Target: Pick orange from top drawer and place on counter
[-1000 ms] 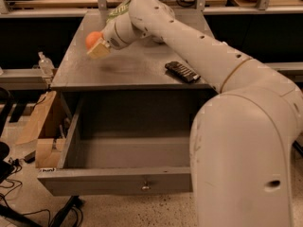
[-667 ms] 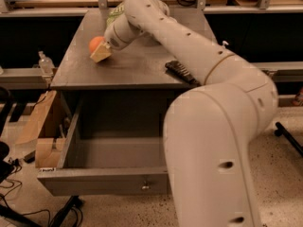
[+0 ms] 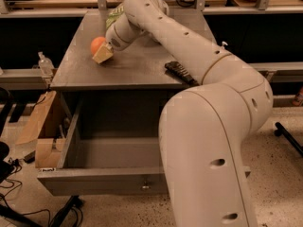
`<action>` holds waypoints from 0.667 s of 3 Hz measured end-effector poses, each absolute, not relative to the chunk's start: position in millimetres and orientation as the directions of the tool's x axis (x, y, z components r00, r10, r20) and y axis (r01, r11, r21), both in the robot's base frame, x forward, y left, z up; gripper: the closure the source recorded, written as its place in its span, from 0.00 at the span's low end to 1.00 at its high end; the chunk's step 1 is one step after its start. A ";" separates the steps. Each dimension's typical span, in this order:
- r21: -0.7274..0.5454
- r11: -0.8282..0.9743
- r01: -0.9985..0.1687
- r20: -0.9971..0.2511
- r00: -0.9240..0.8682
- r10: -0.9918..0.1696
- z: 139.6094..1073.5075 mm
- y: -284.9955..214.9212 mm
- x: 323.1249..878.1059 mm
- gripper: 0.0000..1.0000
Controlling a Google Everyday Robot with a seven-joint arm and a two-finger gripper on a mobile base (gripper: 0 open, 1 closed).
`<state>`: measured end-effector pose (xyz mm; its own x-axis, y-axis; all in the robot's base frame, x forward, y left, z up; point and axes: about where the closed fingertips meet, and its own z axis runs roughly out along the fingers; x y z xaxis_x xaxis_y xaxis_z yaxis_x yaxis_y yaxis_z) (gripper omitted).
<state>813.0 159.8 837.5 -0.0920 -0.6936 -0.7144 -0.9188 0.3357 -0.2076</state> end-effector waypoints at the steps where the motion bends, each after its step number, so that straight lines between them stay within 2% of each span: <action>1: -0.204 0.332 -0.921 -0.713 -0.093 -0.695 834.4 162.2 812.5 0.59; 2: -0.204 0.332 -0.921 -0.713 -0.093 -0.695 834.6 162.5 812.5 0.36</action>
Offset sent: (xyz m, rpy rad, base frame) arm -0.0005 0.0025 -0.0033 -0.0013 0.0043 0.0034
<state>812.5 162.5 834.6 -0.0927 -0.6950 -0.7130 -0.9210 0.3320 -0.2038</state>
